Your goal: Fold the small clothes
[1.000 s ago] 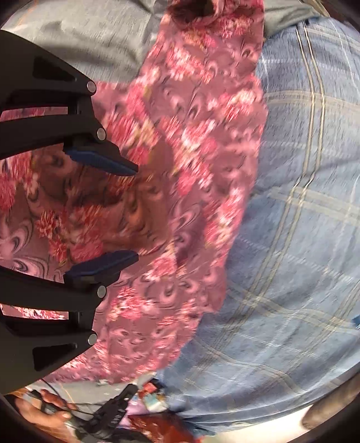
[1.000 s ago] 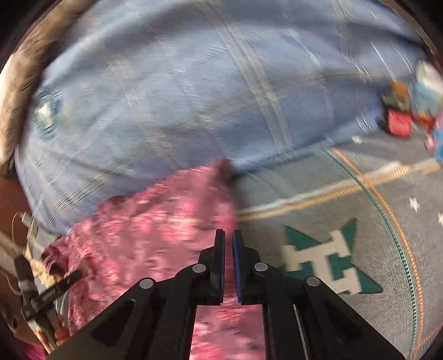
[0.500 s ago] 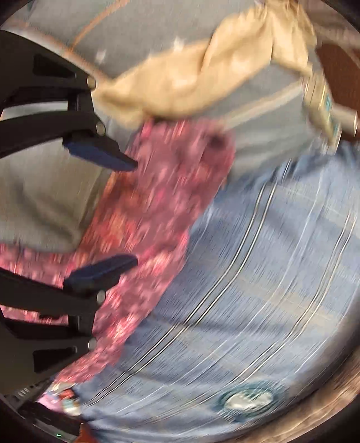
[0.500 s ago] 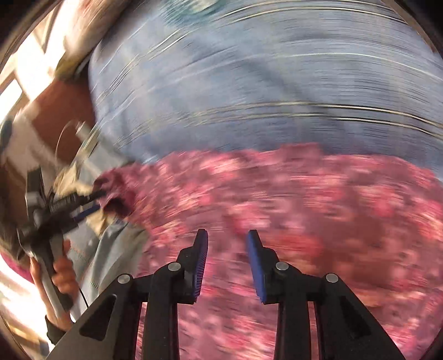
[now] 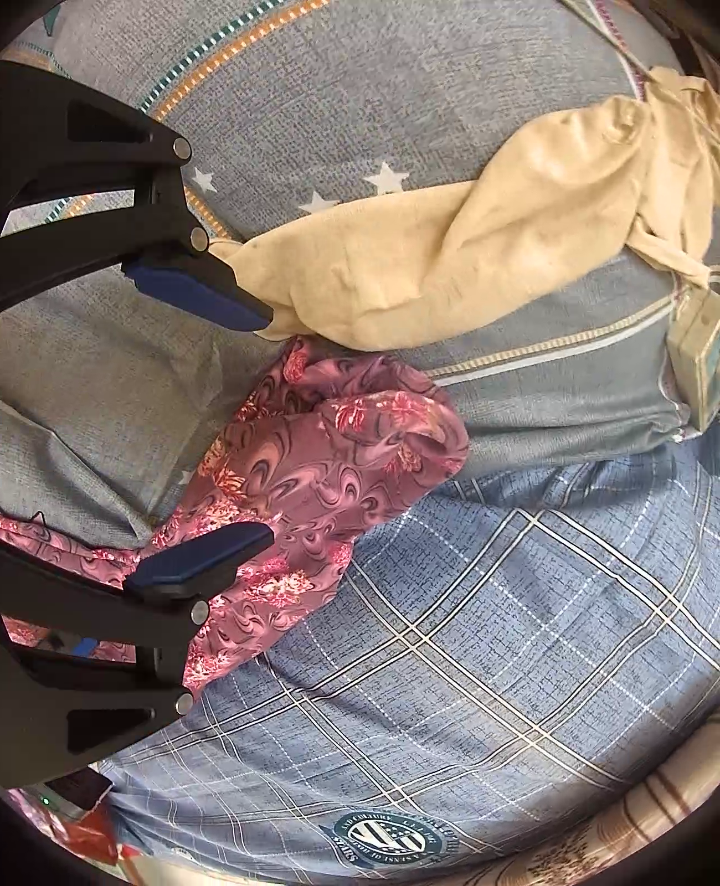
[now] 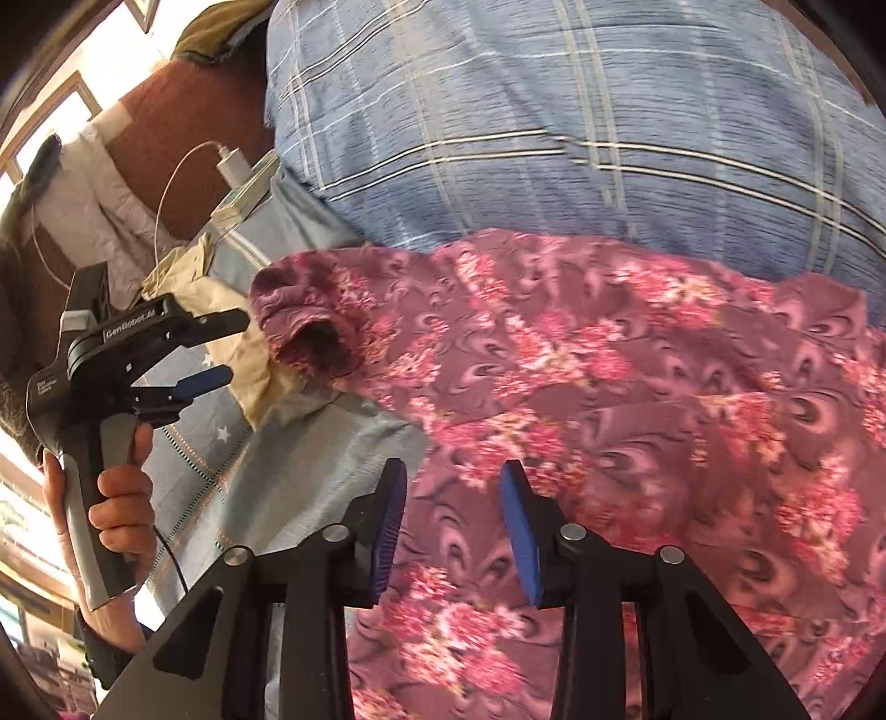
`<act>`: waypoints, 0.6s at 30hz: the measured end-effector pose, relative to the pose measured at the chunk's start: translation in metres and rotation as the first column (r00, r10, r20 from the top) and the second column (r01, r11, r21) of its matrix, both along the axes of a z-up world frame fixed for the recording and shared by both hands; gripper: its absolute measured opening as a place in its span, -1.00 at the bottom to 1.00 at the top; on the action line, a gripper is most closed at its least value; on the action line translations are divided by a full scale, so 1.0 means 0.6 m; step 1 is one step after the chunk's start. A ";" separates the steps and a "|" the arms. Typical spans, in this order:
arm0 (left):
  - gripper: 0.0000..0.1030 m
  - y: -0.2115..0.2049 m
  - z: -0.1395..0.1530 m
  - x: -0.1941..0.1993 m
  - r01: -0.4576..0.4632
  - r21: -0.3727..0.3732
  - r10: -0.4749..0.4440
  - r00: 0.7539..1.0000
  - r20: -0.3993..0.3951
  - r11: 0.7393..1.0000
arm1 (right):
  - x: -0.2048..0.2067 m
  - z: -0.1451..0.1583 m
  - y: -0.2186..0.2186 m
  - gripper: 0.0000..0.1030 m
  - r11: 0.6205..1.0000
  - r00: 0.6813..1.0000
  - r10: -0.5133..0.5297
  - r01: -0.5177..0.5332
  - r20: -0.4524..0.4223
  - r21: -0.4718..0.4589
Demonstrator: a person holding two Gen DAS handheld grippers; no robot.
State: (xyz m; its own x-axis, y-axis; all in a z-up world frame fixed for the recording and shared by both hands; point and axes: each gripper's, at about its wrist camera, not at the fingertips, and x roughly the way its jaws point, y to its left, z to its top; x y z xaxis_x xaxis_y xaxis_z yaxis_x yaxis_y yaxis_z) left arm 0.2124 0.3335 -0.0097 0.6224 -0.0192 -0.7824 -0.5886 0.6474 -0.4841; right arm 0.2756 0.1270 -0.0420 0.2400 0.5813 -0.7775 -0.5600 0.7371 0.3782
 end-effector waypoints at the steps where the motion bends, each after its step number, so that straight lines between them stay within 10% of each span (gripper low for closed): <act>1: 0.38 0.002 -0.004 0.001 0.005 -0.020 -0.005 1.000 0.002 1.000 | -0.002 -0.003 0.007 -0.27 1.000 1.000 0.006 -0.006 -0.006 0.004; 15: 0.58 -0.004 -0.053 0.050 -0.010 -0.150 0.013 1.000 0.016 0.989 | -0.030 -0.016 0.060 -0.20 0.998 0.997 0.068 -0.068 -0.033 0.019; 17: -0.19 -0.007 -0.059 0.062 -0.024 -0.136 0.024 1.000 0.000 0.990 | -0.035 -0.017 0.047 -0.20 0.998 0.997 0.058 -0.057 -0.051 0.026; 18: -0.95 -0.009 -0.066 0.074 0.003 -0.155 -0.004 1.000 -0.009 0.988 | -0.039 -0.015 0.036 -0.20 0.998 0.997 0.054 -0.052 -0.055 0.039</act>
State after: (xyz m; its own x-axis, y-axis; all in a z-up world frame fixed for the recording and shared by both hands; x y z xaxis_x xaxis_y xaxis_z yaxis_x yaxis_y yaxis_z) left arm 0.2569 0.3281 -0.0490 0.6153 -0.1423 -0.7754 -0.5913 0.5671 -0.5733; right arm 0.2520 0.1486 -0.0510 0.1647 0.6208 -0.7665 -0.5751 0.6918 0.4367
